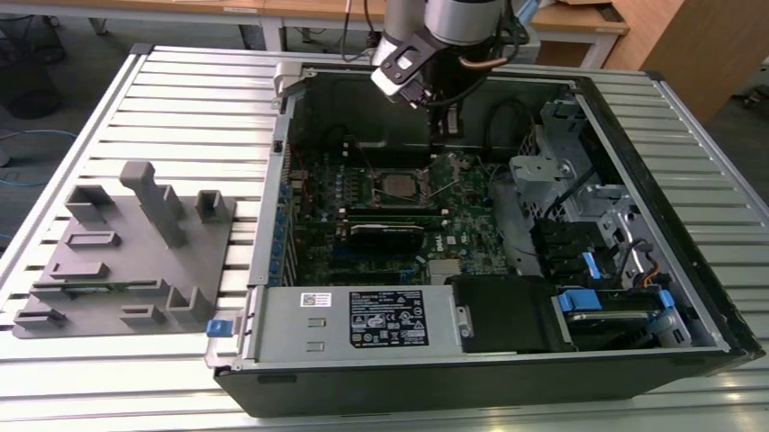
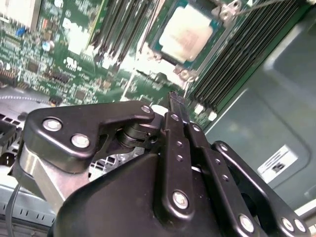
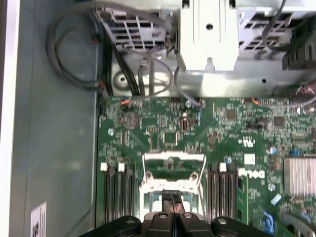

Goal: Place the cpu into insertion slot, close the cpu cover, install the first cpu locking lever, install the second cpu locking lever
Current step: 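Close the cpu cover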

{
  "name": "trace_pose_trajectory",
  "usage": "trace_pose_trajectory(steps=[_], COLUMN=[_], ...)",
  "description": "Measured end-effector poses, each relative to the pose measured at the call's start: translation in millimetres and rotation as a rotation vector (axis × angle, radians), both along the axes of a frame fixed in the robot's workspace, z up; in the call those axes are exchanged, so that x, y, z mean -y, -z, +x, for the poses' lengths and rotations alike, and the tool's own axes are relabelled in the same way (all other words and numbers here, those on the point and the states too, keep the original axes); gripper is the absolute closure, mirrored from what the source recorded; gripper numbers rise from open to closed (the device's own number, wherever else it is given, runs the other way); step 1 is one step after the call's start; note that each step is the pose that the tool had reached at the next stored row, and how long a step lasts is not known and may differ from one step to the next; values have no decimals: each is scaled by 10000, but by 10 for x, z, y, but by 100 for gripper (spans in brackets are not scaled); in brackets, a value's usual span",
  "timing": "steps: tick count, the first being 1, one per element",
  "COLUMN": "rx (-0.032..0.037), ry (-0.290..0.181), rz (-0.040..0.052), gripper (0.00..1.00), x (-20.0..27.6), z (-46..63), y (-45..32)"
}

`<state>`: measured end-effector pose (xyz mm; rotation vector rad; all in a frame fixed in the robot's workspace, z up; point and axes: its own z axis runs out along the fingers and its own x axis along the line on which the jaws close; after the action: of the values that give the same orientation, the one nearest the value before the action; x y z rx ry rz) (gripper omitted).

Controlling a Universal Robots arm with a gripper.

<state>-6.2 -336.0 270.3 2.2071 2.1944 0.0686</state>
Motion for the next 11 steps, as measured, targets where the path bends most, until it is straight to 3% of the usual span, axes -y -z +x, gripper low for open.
trace_pose_trajectory(steps=[11], rx=[0], ry=[-2], rz=[0], gripper=[89], x=[0], z=[362], y=[4])
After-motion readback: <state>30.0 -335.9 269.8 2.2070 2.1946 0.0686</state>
